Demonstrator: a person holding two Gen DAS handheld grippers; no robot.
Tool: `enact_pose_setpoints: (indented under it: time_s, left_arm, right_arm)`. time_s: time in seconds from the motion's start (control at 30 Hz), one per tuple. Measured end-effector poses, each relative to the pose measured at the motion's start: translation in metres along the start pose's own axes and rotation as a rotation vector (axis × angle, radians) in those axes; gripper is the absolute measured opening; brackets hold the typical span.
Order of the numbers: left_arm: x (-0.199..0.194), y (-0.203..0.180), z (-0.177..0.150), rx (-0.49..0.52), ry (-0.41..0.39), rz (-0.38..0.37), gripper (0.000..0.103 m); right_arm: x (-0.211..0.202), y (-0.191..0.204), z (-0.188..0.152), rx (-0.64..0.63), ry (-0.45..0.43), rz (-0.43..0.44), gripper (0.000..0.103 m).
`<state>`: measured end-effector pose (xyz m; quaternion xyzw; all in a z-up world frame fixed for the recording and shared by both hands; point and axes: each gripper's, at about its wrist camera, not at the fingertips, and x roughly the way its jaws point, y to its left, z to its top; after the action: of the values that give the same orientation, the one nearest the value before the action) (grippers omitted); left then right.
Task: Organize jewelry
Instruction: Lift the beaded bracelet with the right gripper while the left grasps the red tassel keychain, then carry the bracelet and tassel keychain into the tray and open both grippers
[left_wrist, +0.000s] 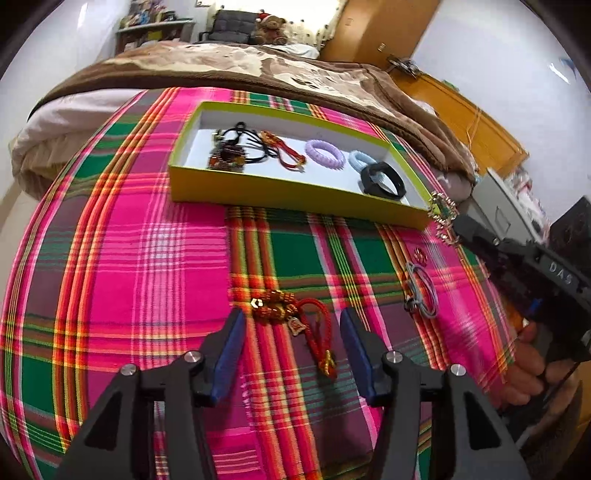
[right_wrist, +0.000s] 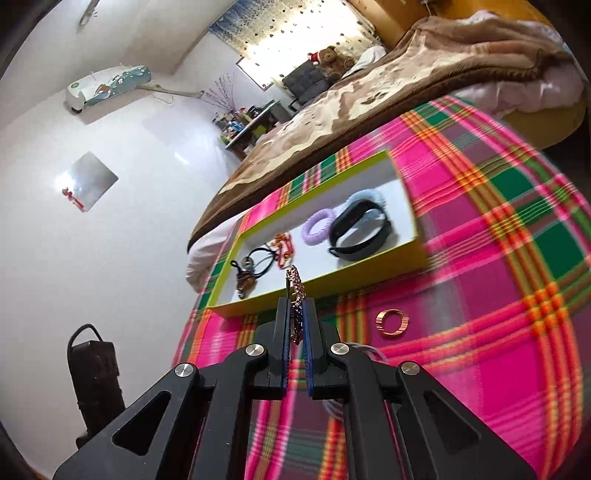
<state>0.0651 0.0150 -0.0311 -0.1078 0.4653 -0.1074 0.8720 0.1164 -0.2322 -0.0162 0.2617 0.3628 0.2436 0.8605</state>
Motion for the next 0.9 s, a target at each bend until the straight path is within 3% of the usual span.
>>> enact_pose_setpoints:
  time_s: [0.13,0.3,0.47,0.6,0.87,0.9]
  left_arm:
    - [0.006,-0.007,-0.001,0.026,0.000,0.039,0.055]
    - [0.012,-0.019,-0.001,0.105,-0.009,0.167,0.055]
    - [0.013,-0.020,-0.003,0.112,-0.034,0.191,0.055]
    - [0.012,-0.019,-0.005,0.128,-0.049,0.229,0.035]
    - [0.004,-0.009,-0.005,0.107,-0.058,0.163,0.013]
    - [0.003,-0.009,-0.005,0.111,-0.061,0.162,0.003]
  right_arm:
    - [-0.011,0.000,-0.003,-0.053,-0.004,-0.060,0.006]
    - [-0.016,0.007,-0.009,-0.116,-0.005,-0.097,0.006]
    - [-0.018,0.010,-0.011,-0.139,-0.008,-0.101,0.006]
    - [-0.020,0.011,-0.012,-0.137,-0.011,-0.093,0.006]
    - [-0.021,0.013,-0.012,-0.144,-0.013,-0.095,0.006]
    - [-0.021,0.013,-0.013,-0.144,-0.013,-0.096,0.006]
